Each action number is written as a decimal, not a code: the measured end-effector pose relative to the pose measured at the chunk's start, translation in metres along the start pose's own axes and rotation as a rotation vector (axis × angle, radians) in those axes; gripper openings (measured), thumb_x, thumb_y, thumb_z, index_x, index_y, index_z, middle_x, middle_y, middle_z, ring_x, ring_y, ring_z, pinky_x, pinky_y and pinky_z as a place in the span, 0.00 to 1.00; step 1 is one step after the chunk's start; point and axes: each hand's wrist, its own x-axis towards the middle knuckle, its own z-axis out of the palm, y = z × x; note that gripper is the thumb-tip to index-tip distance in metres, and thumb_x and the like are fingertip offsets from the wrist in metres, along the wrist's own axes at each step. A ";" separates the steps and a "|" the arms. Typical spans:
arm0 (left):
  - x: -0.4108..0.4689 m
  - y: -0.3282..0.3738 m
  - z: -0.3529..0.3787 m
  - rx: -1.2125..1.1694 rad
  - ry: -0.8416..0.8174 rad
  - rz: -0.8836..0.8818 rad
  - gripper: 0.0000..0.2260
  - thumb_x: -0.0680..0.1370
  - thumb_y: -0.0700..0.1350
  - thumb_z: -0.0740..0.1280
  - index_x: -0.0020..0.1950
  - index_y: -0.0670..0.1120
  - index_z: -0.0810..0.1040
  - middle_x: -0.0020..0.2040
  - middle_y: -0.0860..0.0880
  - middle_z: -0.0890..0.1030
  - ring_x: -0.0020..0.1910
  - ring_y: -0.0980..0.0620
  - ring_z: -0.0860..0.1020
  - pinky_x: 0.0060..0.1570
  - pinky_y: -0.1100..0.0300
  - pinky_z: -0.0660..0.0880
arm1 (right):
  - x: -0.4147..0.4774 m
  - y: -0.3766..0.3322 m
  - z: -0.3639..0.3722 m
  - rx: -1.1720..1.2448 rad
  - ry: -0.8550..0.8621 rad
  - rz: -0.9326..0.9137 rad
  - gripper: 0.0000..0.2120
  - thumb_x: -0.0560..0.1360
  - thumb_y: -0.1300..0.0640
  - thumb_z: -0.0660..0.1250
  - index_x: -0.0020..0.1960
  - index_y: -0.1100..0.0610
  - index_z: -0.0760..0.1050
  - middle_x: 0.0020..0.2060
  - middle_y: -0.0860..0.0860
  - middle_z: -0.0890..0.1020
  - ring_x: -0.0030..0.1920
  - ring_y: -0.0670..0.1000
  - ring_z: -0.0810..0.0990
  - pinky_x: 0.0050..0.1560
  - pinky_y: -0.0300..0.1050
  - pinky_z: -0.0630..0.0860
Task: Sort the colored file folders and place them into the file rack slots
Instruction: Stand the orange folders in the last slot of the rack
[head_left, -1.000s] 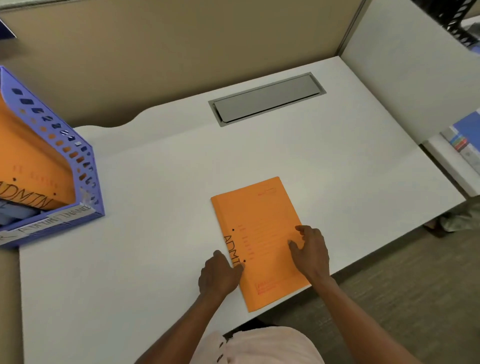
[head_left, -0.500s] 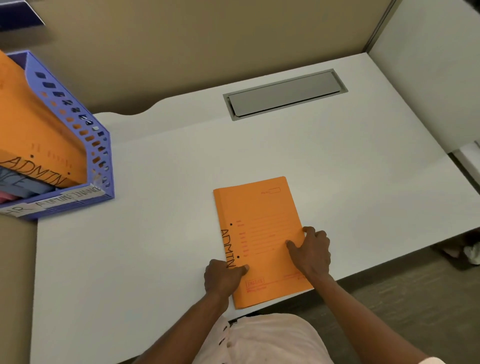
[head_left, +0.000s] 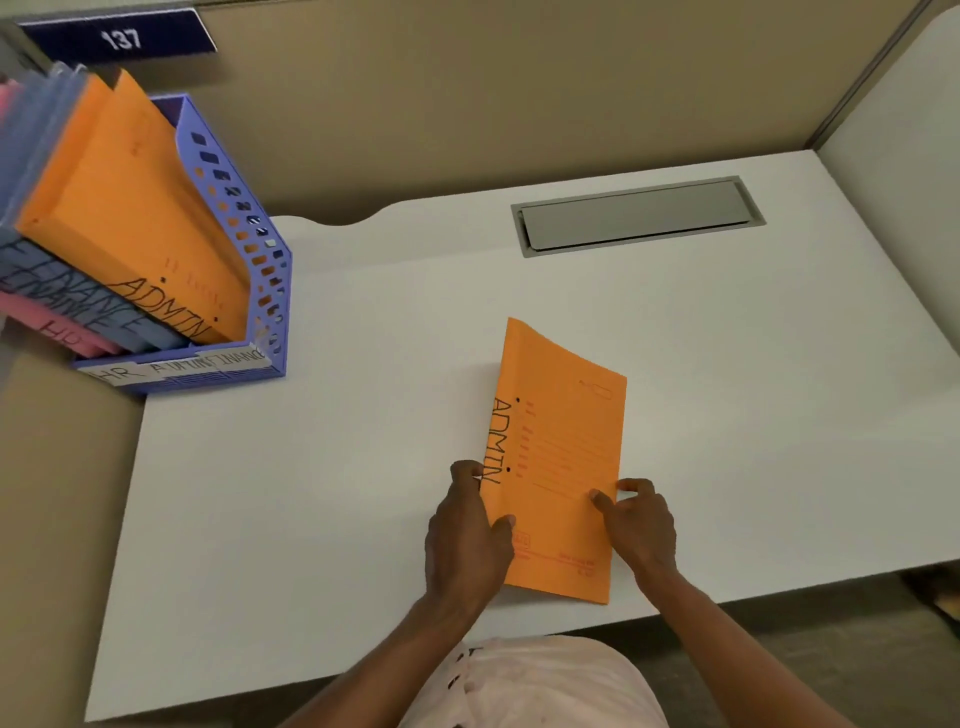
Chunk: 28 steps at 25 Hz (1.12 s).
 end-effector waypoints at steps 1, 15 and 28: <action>-0.002 0.003 -0.003 -0.001 0.020 0.044 0.25 0.77 0.45 0.73 0.66 0.57 0.62 0.57 0.58 0.79 0.50 0.52 0.82 0.50 0.51 0.82 | -0.001 -0.004 0.003 0.017 -0.007 -0.006 0.29 0.78 0.39 0.73 0.72 0.53 0.72 0.67 0.58 0.80 0.63 0.61 0.82 0.64 0.61 0.80; -0.015 -0.003 -0.082 -0.148 0.183 0.202 0.20 0.83 0.40 0.64 0.66 0.63 0.66 0.57 0.64 0.79 0.55 0.60 0.80 0.43 0.62 0.78 | 0.000 -0.083 0.026 0.613 -0.363 0.020 0.20 0.81 0.42 0.70 0.64 0.57 0.80 0.55 0.56 0.87 0.54 0.58 0.88 0.52 0.56 0.85; -0.031 -0.056 -0.180 0.355 0.737 0.142 0.25 0.76 0.46 0.71 0.72 0.41 0.77 0.57 0.44 0.86 0.43 0.46 0.86 0.37 0.53 0.83 | -0.043 -0.245 0.063 0.776 -0.672 -0.304 0.24 0.81 0.40 0.68 0.70 0.55 0.77 0.59 0.62 0.87 0.56 0.67 0.88 0.61 0.72 0.82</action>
